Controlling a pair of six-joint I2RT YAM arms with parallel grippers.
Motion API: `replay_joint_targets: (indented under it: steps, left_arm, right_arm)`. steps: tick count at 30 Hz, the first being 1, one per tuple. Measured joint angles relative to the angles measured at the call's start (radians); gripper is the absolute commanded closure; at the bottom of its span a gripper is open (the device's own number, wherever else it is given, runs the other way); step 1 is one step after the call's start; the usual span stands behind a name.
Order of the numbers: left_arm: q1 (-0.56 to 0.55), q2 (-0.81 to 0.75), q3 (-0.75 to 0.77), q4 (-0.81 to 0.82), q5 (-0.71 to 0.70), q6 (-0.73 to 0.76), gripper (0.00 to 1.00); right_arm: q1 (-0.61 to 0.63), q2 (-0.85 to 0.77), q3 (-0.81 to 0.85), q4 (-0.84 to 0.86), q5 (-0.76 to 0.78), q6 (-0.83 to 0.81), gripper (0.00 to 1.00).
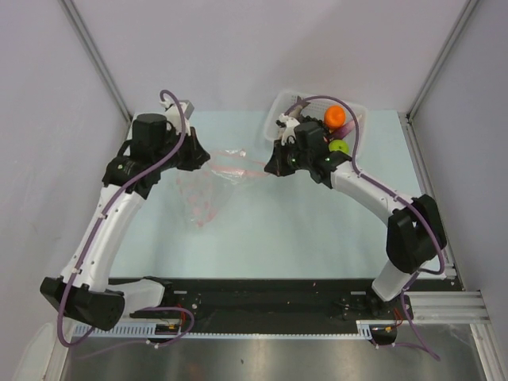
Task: Place the food in the zip-top bag and seal the zipper
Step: Open the zipper of the food storage bag at the center of the board, then move the bin to the center of the board.
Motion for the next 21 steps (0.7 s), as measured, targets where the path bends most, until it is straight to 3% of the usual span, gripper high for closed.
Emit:
replay_joint_targets:
  steps: [2,3,7,10,15,21]
  left_arm:
    - [0.002,0.013,-0.024,0.021,0.001,0.006,1.0]
    - [0.002,0.023,-0.032,0.03,0.0,0.006,1.0]
    - [0.006,0.057,-0.058,0.085,0.002,0.003,1.0]
    - [0.006,0.082,-0.066,0.133,0.006,-0.005,1.0]
    - [0.007,0.12,-0.076,0.187,0.014,-0.019,1.0]
    - [0.007,0.153,-0.083,0.227,0.017,-0.032,1.0]
  right_arm:
    - [-0.005,0.019,0.017,-0.005,-0.016,-0.032,0.82]
    - [-0.008,0.031,0.032,-0.008,-0.025,-0.052,0.7]
    - [-0.031,0.062,0.105,-0.035,-0.067,-0.127,0.41]
    - [-0.069,0.079,0.163,-0.049,-0.109,-0.166,0.27]
    - [-0.155,0.156,0.302,-0.063,-0.127,-0.255,0.2]
    - [-0.225,0.293,0.415,-0.102,-0.095,-0.385,0.2]
